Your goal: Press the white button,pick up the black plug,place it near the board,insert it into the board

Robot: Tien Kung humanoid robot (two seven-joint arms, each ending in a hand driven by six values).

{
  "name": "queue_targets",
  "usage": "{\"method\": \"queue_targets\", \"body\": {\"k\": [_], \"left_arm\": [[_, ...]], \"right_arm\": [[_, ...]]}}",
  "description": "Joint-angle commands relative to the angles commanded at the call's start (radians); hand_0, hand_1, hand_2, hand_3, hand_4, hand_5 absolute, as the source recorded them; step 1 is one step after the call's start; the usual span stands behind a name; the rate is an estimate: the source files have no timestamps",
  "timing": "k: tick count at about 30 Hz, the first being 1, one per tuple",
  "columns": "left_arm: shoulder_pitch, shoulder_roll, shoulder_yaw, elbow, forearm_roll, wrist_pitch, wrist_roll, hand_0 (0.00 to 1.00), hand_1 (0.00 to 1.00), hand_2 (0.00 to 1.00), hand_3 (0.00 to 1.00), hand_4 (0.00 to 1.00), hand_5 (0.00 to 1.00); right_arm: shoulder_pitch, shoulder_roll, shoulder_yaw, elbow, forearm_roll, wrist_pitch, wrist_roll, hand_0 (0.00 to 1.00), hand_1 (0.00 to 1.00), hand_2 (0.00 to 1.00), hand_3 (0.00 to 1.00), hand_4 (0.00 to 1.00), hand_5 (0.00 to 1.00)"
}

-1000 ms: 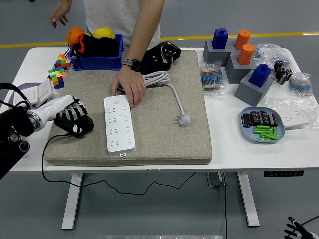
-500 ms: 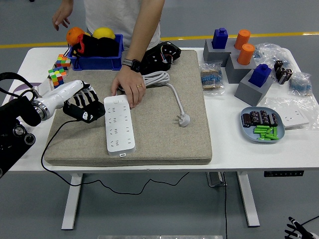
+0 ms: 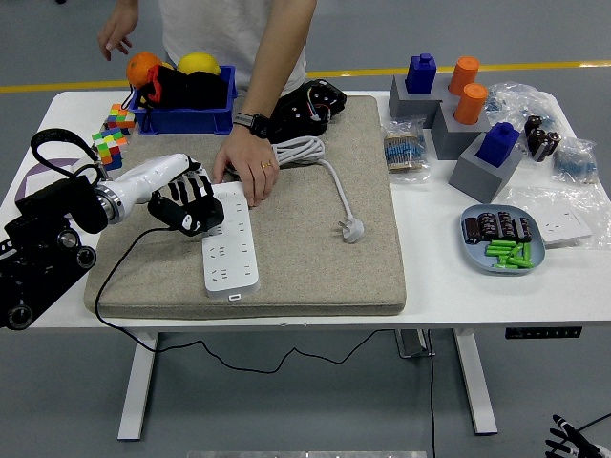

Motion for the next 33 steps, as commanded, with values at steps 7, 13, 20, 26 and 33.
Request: {"method": "queue_targets", "body": {"k": [7,13,20,26,33], "left_arm": [[-0.016,0.007,0.051,0.012,-0.013,-0.009,0.003,0.393,0.236,0.262,0.42,0.726,0.002],[-0.015,0.002,0.054,0.024,-0.003,-0.005,0.001,0.396,0.236,0.262,0.42,0.715,0.002],[-0.022,0.002,0.054,0.035,0.018,0.011,-0.005,0.396,0.235,0.263,0.421,0.712,0.002],[-0.026,0.002,0.064,0.042,0.025,0.008,-0.002,0.396,0.239,0.264,0.423,0.712,0.002],[-0.031,0.003,0.076,0.043,0.023,-0.005,0.002,0.395,0.237,0.263,0.42,0.711,0.002]], "right_arm": [[-0.001,0.001,0.002,0.0,-0.001,0.0,0.001,0.855,0.695,0.683,0.671,0.754,0.595],[-0.001,0.002,0.004,0.001,-0.002,0.0,0.002,0.855,0.695,0.683,0.669,0.754,0.594],[0.0,0.003,0.01,0.0,-0.004,0.0,0.001,0.855,0.694,0.683,0.671,0.754,0.592],[0.001,0.003,0.012,0.001,-0.004,0.0,0.002,0.855,0.694,0.683,0.67,0.754,0.592],[0.0,0.004,0.012,0.0,-0.005,0.0,0.002,0.855,0.694,0.682,0.67,0.754,0.592]]}}
